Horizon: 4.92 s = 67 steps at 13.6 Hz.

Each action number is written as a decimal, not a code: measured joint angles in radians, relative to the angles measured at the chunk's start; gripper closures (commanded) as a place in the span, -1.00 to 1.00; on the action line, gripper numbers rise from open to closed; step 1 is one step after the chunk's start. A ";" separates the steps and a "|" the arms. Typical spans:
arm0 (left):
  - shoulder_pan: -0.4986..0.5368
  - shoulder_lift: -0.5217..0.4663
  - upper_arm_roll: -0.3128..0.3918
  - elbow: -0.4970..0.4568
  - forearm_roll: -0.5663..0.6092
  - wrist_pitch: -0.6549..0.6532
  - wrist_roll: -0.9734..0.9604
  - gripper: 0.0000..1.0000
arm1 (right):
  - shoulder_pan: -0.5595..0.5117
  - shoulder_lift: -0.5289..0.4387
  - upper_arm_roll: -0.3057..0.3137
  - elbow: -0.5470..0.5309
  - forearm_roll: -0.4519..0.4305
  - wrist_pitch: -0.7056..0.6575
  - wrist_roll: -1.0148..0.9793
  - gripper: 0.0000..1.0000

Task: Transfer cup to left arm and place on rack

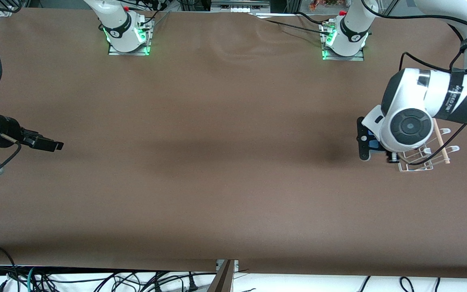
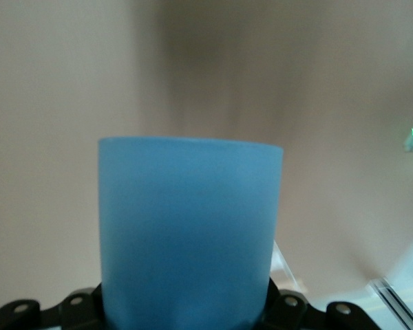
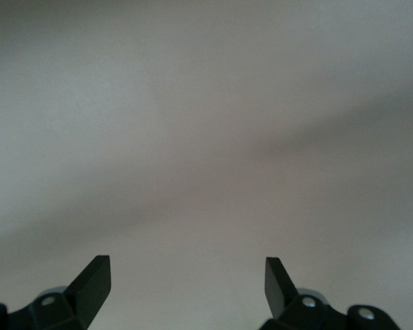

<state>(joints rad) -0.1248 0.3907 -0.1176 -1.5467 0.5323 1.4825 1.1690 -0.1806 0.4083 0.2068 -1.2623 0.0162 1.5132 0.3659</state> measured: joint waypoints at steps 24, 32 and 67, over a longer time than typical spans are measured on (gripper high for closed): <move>0.036 -0.057 0.005 -0.741 0.651 -0.067 -0.847 1.00 | 0.186 -0.414 -0.184 -0.474 -0.081 0.151 -0.295 -0.98; 0.035 -0.057 0.002 -0.755 0.661 -0.046 -0.877 -1.00 | 0.177 -0.401 -0.239 -0.452 -0.006 0.111 -0.427 -0.98; 0.091 -0.200 0.025 0.085 -0.429 0.186 -1.137 -1.00 | 0.181 -0.400 -0.200 -0.409 0.002 0.074 -0.441 -0.98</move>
<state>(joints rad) -0.0337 0.1910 -0.0931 -1.4613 0.1031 1.6682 0.0318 0.0007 0.0078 0.0071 -1.6709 0.0182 1.5877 -0.0750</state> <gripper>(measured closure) 0.000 0.004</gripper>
